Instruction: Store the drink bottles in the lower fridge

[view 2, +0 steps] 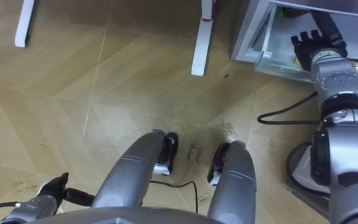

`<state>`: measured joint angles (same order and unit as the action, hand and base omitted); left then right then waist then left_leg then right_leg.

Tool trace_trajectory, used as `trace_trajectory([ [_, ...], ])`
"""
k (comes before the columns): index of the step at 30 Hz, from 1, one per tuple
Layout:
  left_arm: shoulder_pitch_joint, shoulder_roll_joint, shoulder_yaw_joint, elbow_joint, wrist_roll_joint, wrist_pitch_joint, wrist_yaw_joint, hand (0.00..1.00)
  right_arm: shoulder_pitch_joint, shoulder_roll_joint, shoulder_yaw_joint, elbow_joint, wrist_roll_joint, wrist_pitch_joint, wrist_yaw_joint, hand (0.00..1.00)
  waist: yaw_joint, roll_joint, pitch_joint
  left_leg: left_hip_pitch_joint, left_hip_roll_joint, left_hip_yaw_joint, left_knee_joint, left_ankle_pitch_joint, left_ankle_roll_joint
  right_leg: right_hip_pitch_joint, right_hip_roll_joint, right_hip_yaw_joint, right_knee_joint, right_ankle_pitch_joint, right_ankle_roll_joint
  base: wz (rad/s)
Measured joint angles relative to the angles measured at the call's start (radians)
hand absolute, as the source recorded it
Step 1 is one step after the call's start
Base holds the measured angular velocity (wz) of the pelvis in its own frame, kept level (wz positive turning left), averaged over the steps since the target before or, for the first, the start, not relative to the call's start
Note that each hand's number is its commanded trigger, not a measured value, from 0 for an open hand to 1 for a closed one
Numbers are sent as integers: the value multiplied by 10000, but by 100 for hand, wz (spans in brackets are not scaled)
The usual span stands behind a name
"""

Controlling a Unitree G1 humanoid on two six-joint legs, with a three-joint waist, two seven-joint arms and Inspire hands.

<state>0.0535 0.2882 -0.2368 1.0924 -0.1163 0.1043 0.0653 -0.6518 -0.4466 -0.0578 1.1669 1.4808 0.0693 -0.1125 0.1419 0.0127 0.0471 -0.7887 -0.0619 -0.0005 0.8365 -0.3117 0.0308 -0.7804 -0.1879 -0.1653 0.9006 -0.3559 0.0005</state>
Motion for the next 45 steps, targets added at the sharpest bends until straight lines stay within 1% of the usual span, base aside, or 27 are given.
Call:
trace_trajectory([
  [3, -9, 3, 83, 74, -9, 0, -155, 0, 193, 0, 32, 13, -400, 238, 187, 0, -55, -2, 1, 480, 20, 13, -374, 39, 37, 465, 6, -33, -362, 57, 44, -2],
  [5, 1, 12, 176, 101, -9, 22, -316, 0, 317, 1, 80, 141, -729, 485, 327, 0, -42, 13, -5, 933, 169, 60, -742, 66, 53, 946, 199, -40, -925, 265, 69, -16],
  [7, -16, 23, 275, 106, -29, 59, -415, 0, 497, 1, 158, 139, -767, 638, 516, 0, -68, -8, -9, 1222, 190, 73, -1023, 101, 73, 1255, 278, -44, -1281, 367, 102, -13],
  [9, -12, 24, 279, 117, -38, 49, -553, 0, 695, 1, 199, 140, -923, 657, 685, 0, -105, -11, -10, 1562, 197, 116, -1264, 119, 106, 1585, 285, -33, -1555, 422, 163, -8],
  [12, -6, 31, 466, 297, -22, 52, -633, 0, 1157, -1, 286, 138, -1318, 750, 1127, 0, -325, -89, -22, 2292, 176, 221, -1797, 166, 183, 2265, 216, -50, -2010, 468, 249, -2],
  [13, 0, 39, 795, 372, -17, 69, -764, 0, 1362, -1, 281, 138, -1676, 752, 1376, 0, -437, -125, -68, 2520, 206, 227, -1982, 167, 185, 2520, 273, -60, -2289, 516, 281, -8],
  [14, 5, 52, 895, 398, -16, 65, -787, 0, 1469, -1, 279, 137, -1875, 751, 1497, 0, -517, -142, -76, 2675, 229, 224, -2107, 171, 192, 2697, 318, -71, -2462, 571, 304, -13],
  [15, 24, 74, 1026, 537, -20, 35, -804, 0, 1698, -2, 280, 142, -2174, 751, 1714, 0, -620, -192, -123, 3038, 300, 254, -2377, 191, 209, 3094, 420, -94, -2854, 713, 314, -19],
  [16, 38, 96, 1062, 699, -13, -5, -822, 0, 2010, -3, 283, 125, -2296, 748, 1948, 0, -671, -228, -201, 3424, 371, 265, -2633, 204, 200, 3540, 576, -49, -3328, 853, 350, -23],
  [17, 46, 108, 1062, 736, -15, -10, -838, 0, 2220, -4, 280, 95, -2305, 730, 2076, 0, -708, -252, -242, 3626, 424, 287, -2767, 204, 200, 3770, 664, -18, -3540, 929, 378, -22],
  [18, 126, 150, 1064, 751, -63, -11, -921, 0, 2653, 9, 292, 23, -2392, 721, 2323, 0, -779, -292, -338, 4054, 503, 306, -3046, 204, 198, 4297, 819, -30, -4020, 1103, 389, -23],
  [20, 404, 185, 1181, 685, -100, -14, -961, 0, 3643, 10, 352, -630, -3030, 719, 2566, 0, -866, -467, -495, 4934, 561, 482, -3642, 213, 192, 5074, 901, 106, -4584, 1212, 436, -25],
  [22, 595, 183, 1213, 695, -107, -17, -893, 0, 4284, 21, 350, -917, -3389, 713, 2796, 0, -920, -466, -569, 5537, 655, 583, -4007, 210, 188, 5668, 1056, 219, -5095, 1389, 441, -26],
  [24, 769, 183, 1267, 685, -102, -23, -744, 0, 4868, 31, 345, -1035, -3515, 721, 2778, 0, -1022, -473, -576, 6029, 656, 709, -4347, 223, 165, 6190, 1153, 257, -5523, 1497, 442, -16],
  [27, 1084, 145, 1682, 639, 2, -18, -683, 0, 5886, 227, 88, -1185, -3534, 712, 2877, 0, -1328, -473, -568, 6615, 661, 687, -4780, 254, 110, 6801, 1196, 183, -5933, 1517, 430, 1],
  [28, 1252, 85, 1914, 577, 154, -24, -668, 0, 6329, 369, -123, -1189, -3767, 713, 2903, 0, -1377, -474, -568, 6820, 657, 672, -4952, 275, 76, 6992, 1208, 136, -6040, 1519, 427, 0],
  [29, 1329, 53, 2002, 547, 258, -21, -659, 0, 6521, 438, -152, -1188, -3864, 715, 2904, 0, -1388, -472, -563, 6923, 659, 677, -5022, 285, 61, 7070, 1224, 145, -6109, 1524, 420, -8],
  [31, 1608, -78, 2265, 437, 431, 5, -564, 0, 7167, 814, -151, -1177, -4203, 709, 2887, 0, -1397, -473, -552, 7205, 714, 819, -5246, 320, 5, 7246, 1288, 229, -6238, 1536, 400, -16],
  [32, 1627, -106, 2339, 437, 432, 13, -557, 0, 7305, 918, -151, -1176, -4270, 713, 2875, 0, -1403, -473, -544, 7267, 722, 829, -5293, 326, -6, 7313, 1303, 241, -6303, 1542, 389, -9],
  [34, 1657, -146, 2378, 361, 433, 16, -534, 0, 7697, 1219, -151, -1158, -4558, 728, 2827, 0, -1425, -453, -490, 7469, 729, 838, -5370, 330, -13, 7503, 1326, 257, -6429, 1550, 376, 0],
  [35, 1664, -154, 2378, 312, 448, 5, -453, 0, 7784, 1332, -146, -1095, -4701, 724, 2749, 0, -1438, -421, -440, 7587, 729, 847, -5441, 329, -13, 7635, 1334, 262, -6491, 1555, 373, 0],
  [36, 1665, -173, 2387, 310, 493, -7, -395, 0, 7814, 1380, -145, -1059, -4859, 718, 2723, 0, -1439, -431, -428, 7675, 728, 867, -5495, 329, -13, 7696, 1335, 265, -6499, 1557, 375, -3],
  [37, 1666, -268, 2528, 305, 659, -4, -287, 0, 7846, 1500, -146, -929, -5499, 693, 2666, 0, -1484, -412, -384, 7818, 725, 880, -5578, 329, -13, 7840, 1343, 268, -6588, 1568, 381, -3],
  [39, 1653, -403, 2560, 239, 809, -10, -240, 0, 7916, 1688, -146, -813, -6310, 658, 2555, 0, -1493, -358, -412, 7915, 726, 878, -5655, 329, -13, 7937, 1354, 255, -6662, 1606, 383, 0],
  [40, 1652, -488, 2522, 260, 883, -1, -239, 0, 7919, 1814, -124, -735, -6723, 650, 2461, 0, -1497, -396, -396, 7980, 726, 879, -5686, 329, -13, 7985, 1354, 250, -6669, 1606, 384, 0],
  [41, 1661, -573, 2520, 263, 895, 17, -239, 0, 7913, 1921, -120, -636, -7033, 640, 2341, 0, -1568, -361, -424, 8017, 728, 881, -5689, 329, -13, 8006, 1358, 249, -6669, 1606, 383, 0],
  [45, 1753, -716, 2520, 274, 891, 114, -89, 0, 7757, 1982, -55, -99, -7550, 615, 2087, 0, -1617, -334, -425, 8206, 738, 1035, -5839, 353, -35, 8041, 1361, 301, -6660, 1608, 381, -12],
])
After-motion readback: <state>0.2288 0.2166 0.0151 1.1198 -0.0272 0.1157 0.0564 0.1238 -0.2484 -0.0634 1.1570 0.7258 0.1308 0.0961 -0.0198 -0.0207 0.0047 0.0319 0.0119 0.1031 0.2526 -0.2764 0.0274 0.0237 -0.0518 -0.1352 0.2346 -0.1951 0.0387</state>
